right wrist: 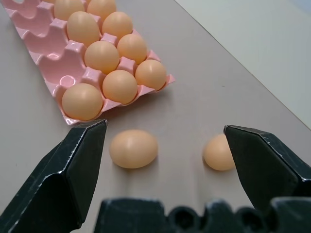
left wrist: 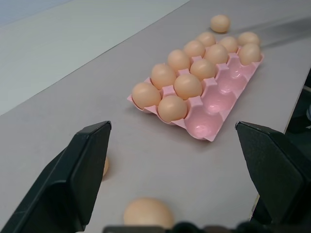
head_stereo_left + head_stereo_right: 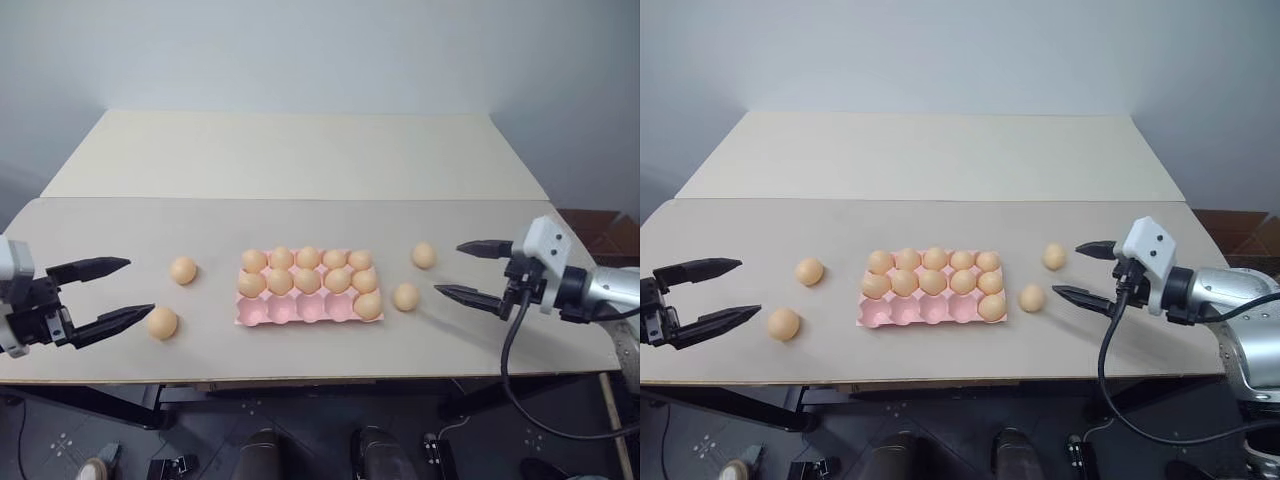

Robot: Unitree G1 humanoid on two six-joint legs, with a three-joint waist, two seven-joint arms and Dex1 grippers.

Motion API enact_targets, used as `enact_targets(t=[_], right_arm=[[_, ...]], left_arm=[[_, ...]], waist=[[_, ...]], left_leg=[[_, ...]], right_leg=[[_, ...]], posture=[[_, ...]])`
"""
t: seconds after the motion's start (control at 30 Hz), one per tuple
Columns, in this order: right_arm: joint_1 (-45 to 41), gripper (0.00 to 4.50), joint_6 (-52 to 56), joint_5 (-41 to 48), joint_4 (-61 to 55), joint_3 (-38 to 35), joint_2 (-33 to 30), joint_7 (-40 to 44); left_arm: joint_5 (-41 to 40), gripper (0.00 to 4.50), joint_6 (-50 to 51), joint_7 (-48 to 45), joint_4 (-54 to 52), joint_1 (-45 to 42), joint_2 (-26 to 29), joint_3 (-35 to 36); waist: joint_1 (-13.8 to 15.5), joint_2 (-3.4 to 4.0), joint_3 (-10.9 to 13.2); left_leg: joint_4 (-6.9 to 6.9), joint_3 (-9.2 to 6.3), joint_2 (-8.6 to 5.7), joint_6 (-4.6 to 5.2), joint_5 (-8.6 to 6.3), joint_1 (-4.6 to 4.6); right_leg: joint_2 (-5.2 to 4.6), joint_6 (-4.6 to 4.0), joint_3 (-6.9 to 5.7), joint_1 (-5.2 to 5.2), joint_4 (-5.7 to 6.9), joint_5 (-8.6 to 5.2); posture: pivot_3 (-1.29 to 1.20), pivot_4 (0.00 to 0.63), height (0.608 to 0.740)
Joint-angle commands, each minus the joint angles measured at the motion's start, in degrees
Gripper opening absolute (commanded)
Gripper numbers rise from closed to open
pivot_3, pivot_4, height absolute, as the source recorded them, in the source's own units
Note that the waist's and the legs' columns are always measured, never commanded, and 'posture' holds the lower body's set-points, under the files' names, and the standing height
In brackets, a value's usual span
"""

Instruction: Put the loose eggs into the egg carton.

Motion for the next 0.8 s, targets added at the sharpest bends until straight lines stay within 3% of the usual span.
enact_targets(t=[0.03,0.23,0.43,0.63,0.8], right_arm=[[-0.1,4.50,0.1,1.2,-2.8,-1.8,-1.0,0.4],[-0.7,4.50,3.9,-0.7,-5.7,1.1,-0.5,-3.8],[-0.4,4.50,6.5,-3.0,-8.6,6.7,0.0,-5.9],[-6.3,4.50,9.6,-11.2,-1.8,18.0,4.5,-11.1],[-9.2,4.50,8.8,-17.7,4.7,23.2,7.2,-13.6]], left_arm=[[-0.1,4.47,-1.3,0.0,-1.0,-0.5,0.1,-0.1],[-1.5,4.47,-1.1,1.2,-2.9,-1.9,-0.9,-1.8],[-3.1,4.47,0.0,-4.2,-3.3,-1.3,2.0,-2.6],[-4.1,4.47,1.1,-6.4,-2.2,-3.3,3.8,-4.8],[-4.0,4.47,1.6,-6.2,-2.6,-3.3,3.7,-4.8]], waist=[[0.0,0.00,0.0],[0.1,0.00,0.0],[0.1,0.00,0.0],[-0.2,-0.01,0.0],[-0.3,0.00,0.0]], left_leg=[[0.00,0.01,0.02,0.00,0.00,0.00],[0.00,0.05,0.04,0.00,0.00,0.02],[0.00,0.07,0.06,0.00,0.00,0.01],[0.00,0.13,0.08,0.00,0.00,0.04],[-0.01,0.13,0.06,0.00,0.00,-0.05]], right_leg=[[0.02,0.02,0.00,-0.01,0.00,-0.01],[0.02,-0.05,0.02,0.00,-0.01,0.00],[0.04,-0.05,0.02,-0.02,-0.01,0.01],[0.07,-0.22,0.05,-0.05,0.00,-0.18],[0.09,-0.10,0.06,-0.11,-0.01,0.07]], posture=[[0.00,0.150,0.740],[0.00,0.150,0.740],[0.00,0.150,0.740],[0.00,0.150,0.740],[0.00,0.150,0.740]])
